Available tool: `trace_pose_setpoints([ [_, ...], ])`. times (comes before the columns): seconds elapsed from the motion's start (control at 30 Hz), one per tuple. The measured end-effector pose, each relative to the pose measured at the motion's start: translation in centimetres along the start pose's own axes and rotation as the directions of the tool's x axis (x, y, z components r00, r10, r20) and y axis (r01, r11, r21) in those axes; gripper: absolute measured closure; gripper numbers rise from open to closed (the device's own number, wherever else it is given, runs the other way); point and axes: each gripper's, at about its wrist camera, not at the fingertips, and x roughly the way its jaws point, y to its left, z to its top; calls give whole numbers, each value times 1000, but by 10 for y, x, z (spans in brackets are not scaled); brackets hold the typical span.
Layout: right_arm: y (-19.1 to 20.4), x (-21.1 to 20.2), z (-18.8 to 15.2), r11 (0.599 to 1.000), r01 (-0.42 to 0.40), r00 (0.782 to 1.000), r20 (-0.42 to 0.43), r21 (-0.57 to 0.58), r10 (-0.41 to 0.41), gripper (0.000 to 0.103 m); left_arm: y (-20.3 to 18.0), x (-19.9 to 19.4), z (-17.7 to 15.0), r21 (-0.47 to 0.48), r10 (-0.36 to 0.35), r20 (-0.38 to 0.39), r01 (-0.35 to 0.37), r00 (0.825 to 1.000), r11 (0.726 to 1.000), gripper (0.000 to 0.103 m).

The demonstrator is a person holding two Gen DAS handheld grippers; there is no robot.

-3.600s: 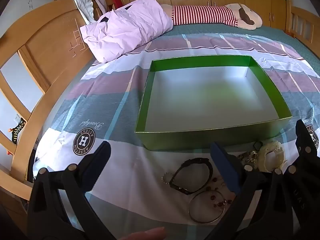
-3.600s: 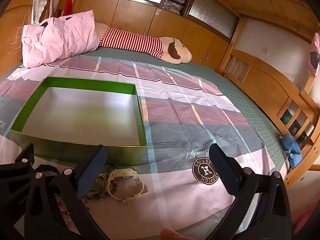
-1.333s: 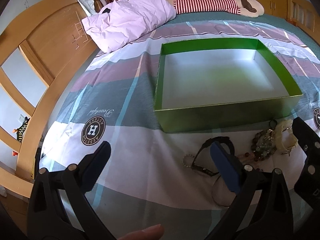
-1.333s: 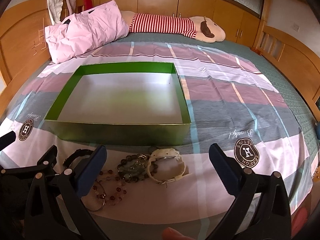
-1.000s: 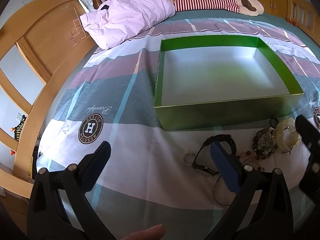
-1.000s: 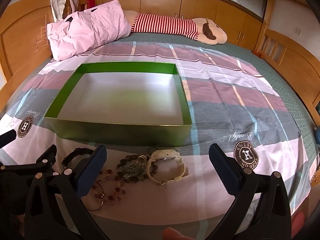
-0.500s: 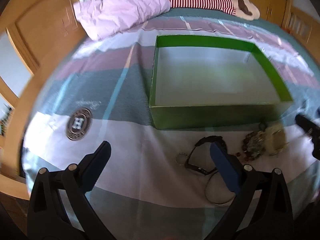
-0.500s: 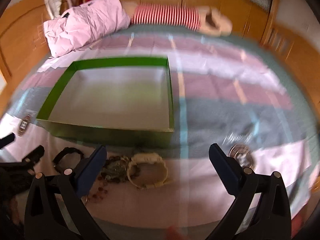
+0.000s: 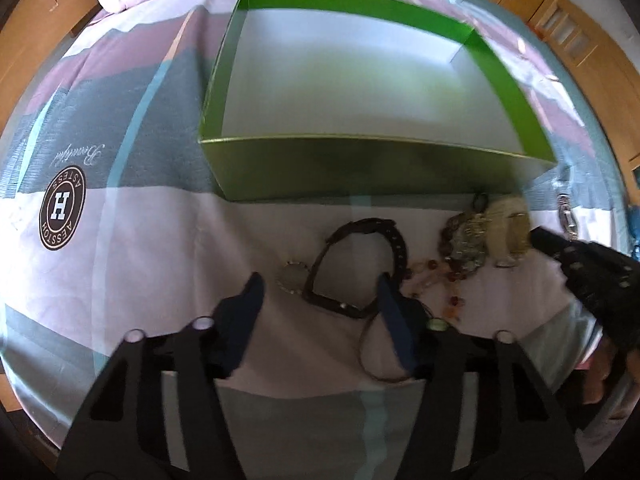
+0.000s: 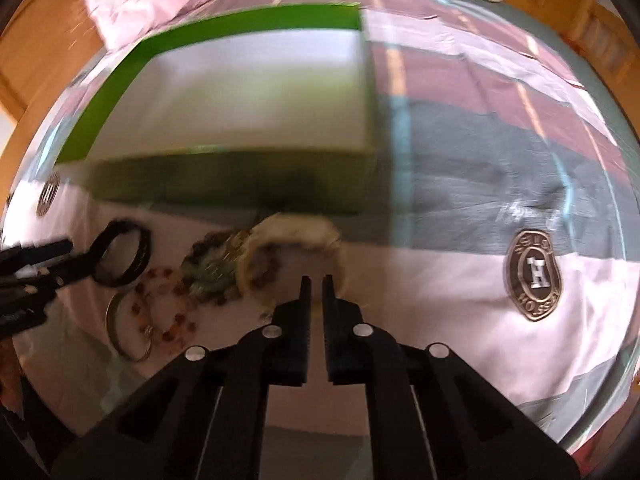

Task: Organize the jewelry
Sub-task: 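Grasp the white watch with the right tool while the left tool grasps the black watch strap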

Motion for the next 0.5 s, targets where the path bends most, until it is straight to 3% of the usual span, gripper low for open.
trace_pose_setpoints([
  [0.2,-25,-3,4,995,-29,1000,15,96,27,94,-2,7,9,-12,135,26,-135,991,991,59],
  [0.3,-22,-1,1,996,-32,999,11,83,32,81,-8,6,9,-2,88,38,-88,995,996,57],
  [0.37,-15,4,2,998,-16,1000,4,60,16,79,-9,3,10,19,84,43,-85,996,996,52],
  [0.5,-6,10,2,1000,9,1000,-8,26,-9,79,-16,14,8,43,85,25,-86,996,995,51],
])
